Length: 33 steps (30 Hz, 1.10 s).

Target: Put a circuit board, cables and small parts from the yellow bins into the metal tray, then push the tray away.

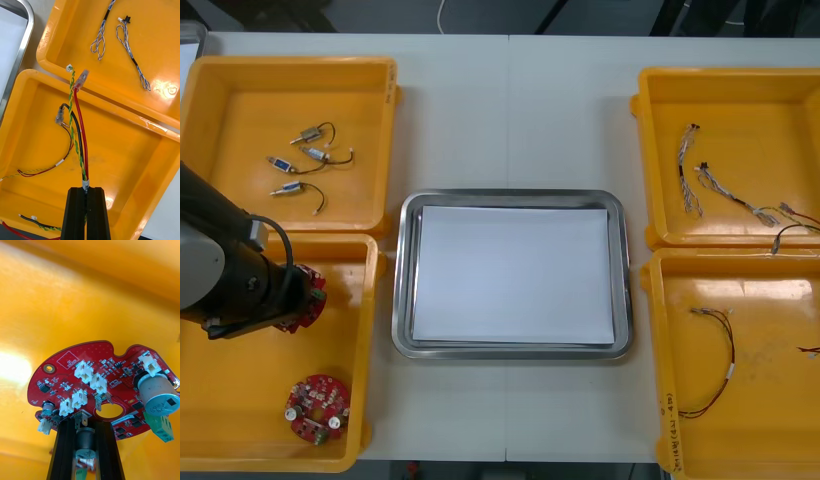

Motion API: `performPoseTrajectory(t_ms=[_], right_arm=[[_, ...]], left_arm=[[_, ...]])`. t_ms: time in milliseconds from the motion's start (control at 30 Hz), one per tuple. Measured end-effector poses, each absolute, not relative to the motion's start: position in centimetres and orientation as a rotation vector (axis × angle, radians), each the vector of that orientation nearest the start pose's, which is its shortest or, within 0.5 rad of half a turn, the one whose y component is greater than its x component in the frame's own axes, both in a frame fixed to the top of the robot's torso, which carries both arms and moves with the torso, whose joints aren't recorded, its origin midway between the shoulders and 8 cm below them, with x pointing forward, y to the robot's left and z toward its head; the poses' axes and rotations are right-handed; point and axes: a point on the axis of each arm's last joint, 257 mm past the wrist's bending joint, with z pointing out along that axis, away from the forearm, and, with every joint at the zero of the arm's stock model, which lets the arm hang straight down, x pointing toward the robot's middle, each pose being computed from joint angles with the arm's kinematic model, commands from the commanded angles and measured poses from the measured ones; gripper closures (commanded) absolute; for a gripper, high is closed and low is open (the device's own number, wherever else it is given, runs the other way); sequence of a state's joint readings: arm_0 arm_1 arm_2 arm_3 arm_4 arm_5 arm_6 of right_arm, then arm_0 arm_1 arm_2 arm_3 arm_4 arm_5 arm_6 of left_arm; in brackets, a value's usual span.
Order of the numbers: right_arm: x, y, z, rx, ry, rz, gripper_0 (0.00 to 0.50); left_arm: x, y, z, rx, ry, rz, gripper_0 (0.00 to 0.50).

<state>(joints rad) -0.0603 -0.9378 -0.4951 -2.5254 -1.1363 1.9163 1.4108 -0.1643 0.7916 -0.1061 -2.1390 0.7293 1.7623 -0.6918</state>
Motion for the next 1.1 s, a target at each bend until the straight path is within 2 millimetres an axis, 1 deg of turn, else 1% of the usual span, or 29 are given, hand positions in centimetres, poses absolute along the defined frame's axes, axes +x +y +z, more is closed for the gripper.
performPoseTrajectory(t_ms=[133,300,400,567,667,767,967,1100], right_arm=[[32.6,-33.9,-9.4,-0.526,2.492,-0.147,0.500],[32.6,-33.9,-9.4,-0.526,2.492,-0.147,0.500],[32.6,-33.9,-9.4,-0.526,2.492,-0.147,0.500],[32.6,-33.9,-9.4,-0.526,2.492,-0.147,0.500],[32.6,-33.9,-9.4,-0.526,2.492,-0.147,0.500],[32.6,-33.9,-9.4,-0.526,2.492,-0.147,0.500],[32.6,-33.9,-9.4,-0.526,2.491,-0.147,0.500],[32.6,-33.9,-9.4,-0.526,2.491,-0.148,0.500]], left_arm=[[36.1,30.5,-23.4,-0.474,2.751,-0.049,0.500],[35.1,29.4,-21.4,-0.402,2.764,-0.067,0.500],[35.2,28.1,-20.1,-0.336,2.768,-0.099,0.500],[35.9,25.1,-17.6,-0.209,2.748,-0.188,0.500],[36.5,23.8,-16.6,-0.147,2.733,-0.196,0.499],[36.5,22.1,-16.6,-0.051,2.741,-0.177,0.500],[36.1,18.9,-17.8,0.148,2.758,-0.096,0.499],[35.9,16.8,-18.2,0.243,2.763,-0.085,0.500]])
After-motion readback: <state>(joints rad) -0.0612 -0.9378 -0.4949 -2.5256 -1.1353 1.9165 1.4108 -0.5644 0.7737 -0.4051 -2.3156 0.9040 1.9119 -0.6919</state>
